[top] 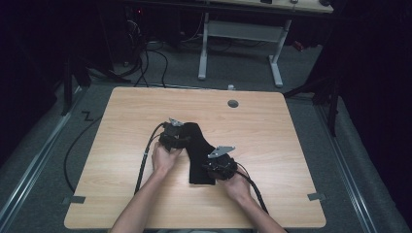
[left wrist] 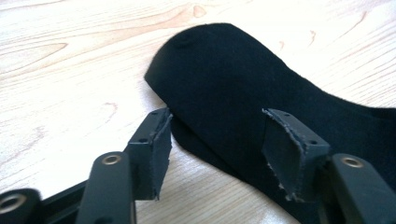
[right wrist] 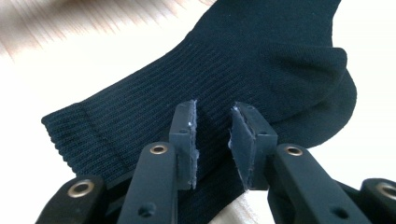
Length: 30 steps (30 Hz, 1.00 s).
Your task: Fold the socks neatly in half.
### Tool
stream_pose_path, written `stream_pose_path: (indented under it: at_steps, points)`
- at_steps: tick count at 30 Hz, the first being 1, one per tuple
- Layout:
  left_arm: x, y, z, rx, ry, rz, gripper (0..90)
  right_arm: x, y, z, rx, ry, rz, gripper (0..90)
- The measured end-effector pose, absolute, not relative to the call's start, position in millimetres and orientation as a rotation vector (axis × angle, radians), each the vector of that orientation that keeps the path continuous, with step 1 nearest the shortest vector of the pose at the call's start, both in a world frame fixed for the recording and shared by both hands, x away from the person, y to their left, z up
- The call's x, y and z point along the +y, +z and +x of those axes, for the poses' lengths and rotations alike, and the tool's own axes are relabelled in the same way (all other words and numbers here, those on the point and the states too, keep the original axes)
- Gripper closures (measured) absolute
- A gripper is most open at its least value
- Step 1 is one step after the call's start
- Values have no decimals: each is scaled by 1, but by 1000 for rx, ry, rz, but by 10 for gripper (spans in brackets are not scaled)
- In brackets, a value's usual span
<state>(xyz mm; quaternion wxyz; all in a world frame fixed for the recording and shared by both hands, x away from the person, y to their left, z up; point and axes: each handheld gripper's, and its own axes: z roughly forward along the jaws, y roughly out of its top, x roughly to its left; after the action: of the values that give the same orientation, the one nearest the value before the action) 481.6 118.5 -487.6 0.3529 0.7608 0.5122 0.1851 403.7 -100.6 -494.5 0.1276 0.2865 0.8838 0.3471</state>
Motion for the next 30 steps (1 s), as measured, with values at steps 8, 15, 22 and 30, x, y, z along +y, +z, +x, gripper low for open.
stream_pose_path:
  at_steps: [8,15,22,30]
  points:
    - [126,-485,493,1353,459,1976,455,-104,-497,400,2562,1038,837,673]
    - [136,-481,504,1379,444,1990,448,-104,-498,398,2544,1047,844,672]
    - [131,-480,513,1362,397,1996,441,-104,-499,398,2544,1046,831,672]
    - [120,-484,524,1367,376,2033,458,-105,-499,398,2544,1052,824,672]
